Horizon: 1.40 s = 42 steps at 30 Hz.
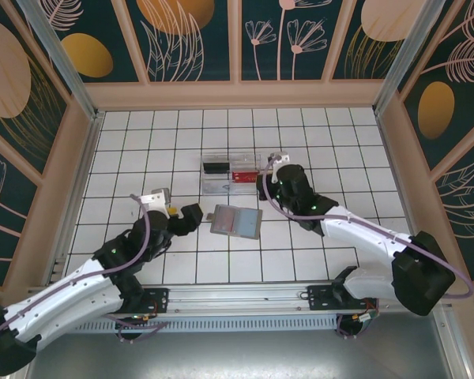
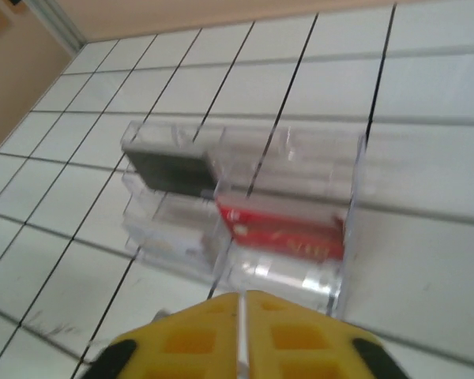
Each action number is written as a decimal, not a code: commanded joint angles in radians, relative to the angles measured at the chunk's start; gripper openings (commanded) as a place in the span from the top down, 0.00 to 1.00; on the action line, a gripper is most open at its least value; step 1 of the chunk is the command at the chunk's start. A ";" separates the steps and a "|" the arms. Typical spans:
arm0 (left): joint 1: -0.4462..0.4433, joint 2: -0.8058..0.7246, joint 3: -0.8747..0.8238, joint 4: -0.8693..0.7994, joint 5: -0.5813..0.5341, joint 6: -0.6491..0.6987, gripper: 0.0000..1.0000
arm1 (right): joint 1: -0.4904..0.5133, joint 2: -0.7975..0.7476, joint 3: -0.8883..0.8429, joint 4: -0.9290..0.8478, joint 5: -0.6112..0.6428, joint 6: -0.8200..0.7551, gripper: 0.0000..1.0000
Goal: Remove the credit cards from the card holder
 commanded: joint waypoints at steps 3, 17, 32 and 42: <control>-0.002 0.101 0.018 0.121 0.081 0.003 0.18 | -0.002 -0.066 -0.154 0.089 -0.076 0.207 1.00; -0.003 0.381 0.000 0.326 0.194 -0.037 0.30 | 0.021 -0.011 -0.319 0.133 -0.126 0.350 0.84; -0.003 0.619 0.059 0.413 0.253 0.008 0.44 | 0.067 0.186 -0.271 0.183 -0.144 0.374 0.79; -0.002 0.749 0.105 0.387 0.202 0.029 0.44 | 0.073 0.214 -0.262 0.182 -0.145 0.371 0.78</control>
